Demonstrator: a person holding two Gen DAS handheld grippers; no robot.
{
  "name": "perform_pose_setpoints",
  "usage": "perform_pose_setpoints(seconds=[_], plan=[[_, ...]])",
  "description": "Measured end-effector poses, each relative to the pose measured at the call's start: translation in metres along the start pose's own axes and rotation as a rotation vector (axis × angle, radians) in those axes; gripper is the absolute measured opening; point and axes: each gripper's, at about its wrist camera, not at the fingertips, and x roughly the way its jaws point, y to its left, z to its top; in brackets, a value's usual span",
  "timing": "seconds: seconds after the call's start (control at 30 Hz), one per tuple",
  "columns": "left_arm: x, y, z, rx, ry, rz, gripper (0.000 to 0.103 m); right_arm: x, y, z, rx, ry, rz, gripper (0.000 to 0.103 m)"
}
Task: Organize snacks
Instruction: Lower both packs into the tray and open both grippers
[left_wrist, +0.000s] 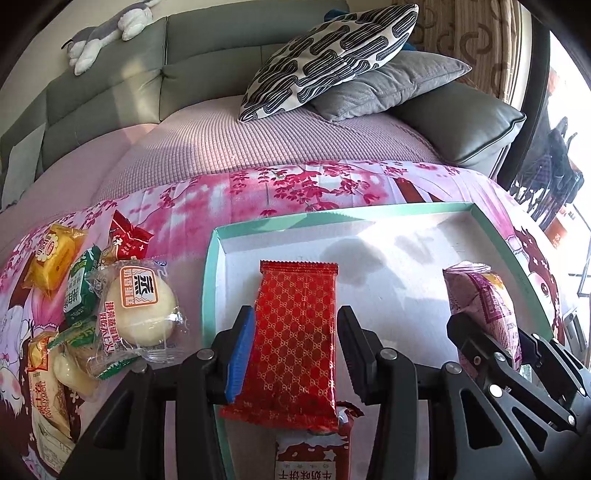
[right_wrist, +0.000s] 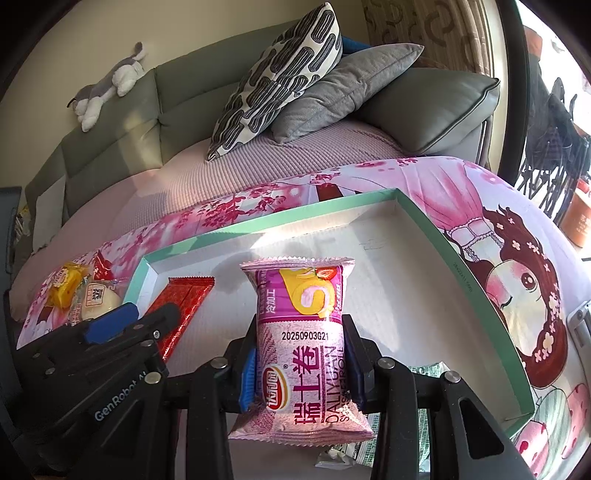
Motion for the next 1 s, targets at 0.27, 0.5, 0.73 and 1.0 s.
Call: perform_pose_setpoints(seconds=[0.27, 0.5, 0.73, 1.0], plan=[[-0.011, 0.002, 0.003, 0.008, 0.001, 0.035, 0.063, 0.000, -0.001, 0.001, 0.008, 0.000, -0.017, 0.046], [-0.021, 0.006, 0.006, 0.012, 0.009, 0.063, 0.070, -0.010, 0.000, 0.003, 0.012, -0.024, -0.025, 0.058], [-0.026, 0.014, 0.007, -0.013, 0.006, 0.088, 0.073, -0.009, -0.004, 0.004, 0.022, -0.012, -0.038, 0.069], [-0.018, 0.023, 0.006, -0.036, 0.035, 0.144, 0.090, -0.006, -0.007, 0.002, 0.033, 0.002, -0.059, 0.081]])
